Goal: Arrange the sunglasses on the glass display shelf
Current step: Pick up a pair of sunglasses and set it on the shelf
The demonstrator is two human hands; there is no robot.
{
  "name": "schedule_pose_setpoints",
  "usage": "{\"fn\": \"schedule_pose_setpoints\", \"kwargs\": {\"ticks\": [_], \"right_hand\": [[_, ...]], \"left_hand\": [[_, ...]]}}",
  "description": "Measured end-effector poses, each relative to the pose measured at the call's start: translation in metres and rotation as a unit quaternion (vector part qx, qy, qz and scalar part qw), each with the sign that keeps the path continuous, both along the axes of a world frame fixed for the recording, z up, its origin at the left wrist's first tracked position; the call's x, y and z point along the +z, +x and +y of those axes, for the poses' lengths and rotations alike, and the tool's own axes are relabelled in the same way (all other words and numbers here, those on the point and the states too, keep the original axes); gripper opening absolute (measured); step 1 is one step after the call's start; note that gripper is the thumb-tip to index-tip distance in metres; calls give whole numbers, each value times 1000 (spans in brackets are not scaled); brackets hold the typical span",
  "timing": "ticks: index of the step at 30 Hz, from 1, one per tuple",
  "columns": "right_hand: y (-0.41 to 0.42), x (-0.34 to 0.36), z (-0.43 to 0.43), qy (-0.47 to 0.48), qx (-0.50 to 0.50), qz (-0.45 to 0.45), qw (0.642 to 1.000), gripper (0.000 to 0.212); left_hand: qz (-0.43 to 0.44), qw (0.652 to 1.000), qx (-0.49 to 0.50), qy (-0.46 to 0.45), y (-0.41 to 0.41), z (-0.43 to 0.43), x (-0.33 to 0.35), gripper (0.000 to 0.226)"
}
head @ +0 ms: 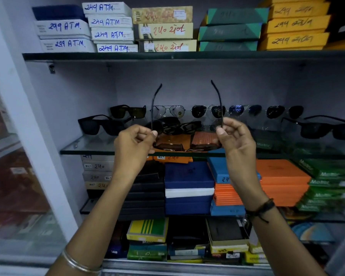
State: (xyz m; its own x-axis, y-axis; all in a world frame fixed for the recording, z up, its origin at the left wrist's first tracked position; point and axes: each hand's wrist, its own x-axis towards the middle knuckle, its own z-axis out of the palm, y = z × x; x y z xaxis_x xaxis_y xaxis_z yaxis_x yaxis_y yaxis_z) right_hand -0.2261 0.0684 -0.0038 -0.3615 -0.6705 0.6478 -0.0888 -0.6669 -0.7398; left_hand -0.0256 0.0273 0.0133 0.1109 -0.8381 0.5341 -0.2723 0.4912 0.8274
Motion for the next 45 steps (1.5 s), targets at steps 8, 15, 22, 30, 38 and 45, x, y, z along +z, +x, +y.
{"fn": "schedule_pose_setpoints", "kwargs": {"ticks": [8,15,22,30,38,45], "right_hand": [[-54,-4,2,-52,-21,243,968,12],[-104,8,-3,-73,-160,251,952,13],[-159,14,-13,-25,-263,322,909,14],[-201,14,-20,19,-359,367,858,14],[-217,6,-31,49,-389,362,846,15],[-215,5,-33,86,-439,348,824,17]], "left_hand": [[95,991,-87,20,-28,-1,15,25],[-30,984,-177,-17,-77,-6,20,19],[-154,983,-55,-86,-145,-21,20,15],[-178,980,-64,-63,-207,-36,21,17],[-202,974,-78,-66,-225,-42,14,19],[-228,966,-98,-68,-225,-41,14,25]]}}
